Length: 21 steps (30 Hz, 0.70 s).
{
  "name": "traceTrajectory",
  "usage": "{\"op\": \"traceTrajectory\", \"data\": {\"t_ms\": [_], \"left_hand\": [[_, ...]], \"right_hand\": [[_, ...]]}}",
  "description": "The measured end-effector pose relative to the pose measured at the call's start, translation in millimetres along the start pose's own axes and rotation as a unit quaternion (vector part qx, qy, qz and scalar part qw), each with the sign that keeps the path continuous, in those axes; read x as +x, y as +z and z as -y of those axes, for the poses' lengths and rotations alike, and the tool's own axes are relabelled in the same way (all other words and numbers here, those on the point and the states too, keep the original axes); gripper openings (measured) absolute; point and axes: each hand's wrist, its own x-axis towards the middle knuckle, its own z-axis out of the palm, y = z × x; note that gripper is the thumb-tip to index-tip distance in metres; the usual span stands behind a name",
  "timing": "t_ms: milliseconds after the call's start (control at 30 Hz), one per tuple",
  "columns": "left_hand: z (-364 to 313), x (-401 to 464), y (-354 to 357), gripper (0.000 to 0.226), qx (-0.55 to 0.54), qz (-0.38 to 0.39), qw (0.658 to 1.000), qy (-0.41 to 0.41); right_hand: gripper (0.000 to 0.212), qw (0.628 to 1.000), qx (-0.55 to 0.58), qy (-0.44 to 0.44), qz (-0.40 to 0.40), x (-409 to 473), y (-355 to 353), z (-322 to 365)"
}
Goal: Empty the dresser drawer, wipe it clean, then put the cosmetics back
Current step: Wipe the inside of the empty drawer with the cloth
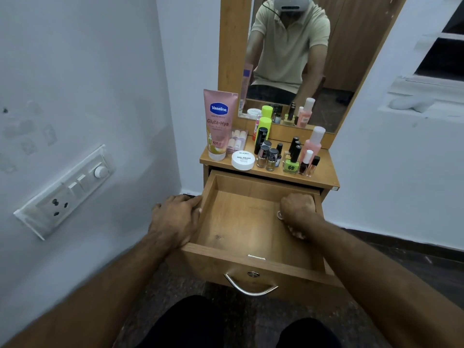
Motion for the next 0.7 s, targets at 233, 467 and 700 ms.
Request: {"op": "traceTrajectory", "data": {"t_ms": [233,467,700], "left_hand": [[1.4,-0.1,-1.3,0.050,-0.007,0.004,1.000,-0.006],[-3.8,-5.2,-4.5,0.048,-0.030,-0.006,0.999,-0.024],[-5.9,-3.1,-1.4,0.046,-0.053,-0.001,0.998,-0.037]], "right_hand": [[0.012,0.978,-0.089,-0.090,0.164,-23.5,0.3,23.4],[0.020,0.975,-0.076,-0.095,0.187,-42.9,19.6,31.4],[0.007,0.977,-0.021,-0.095,0.190,-40.3,8.4,25.5]]}}
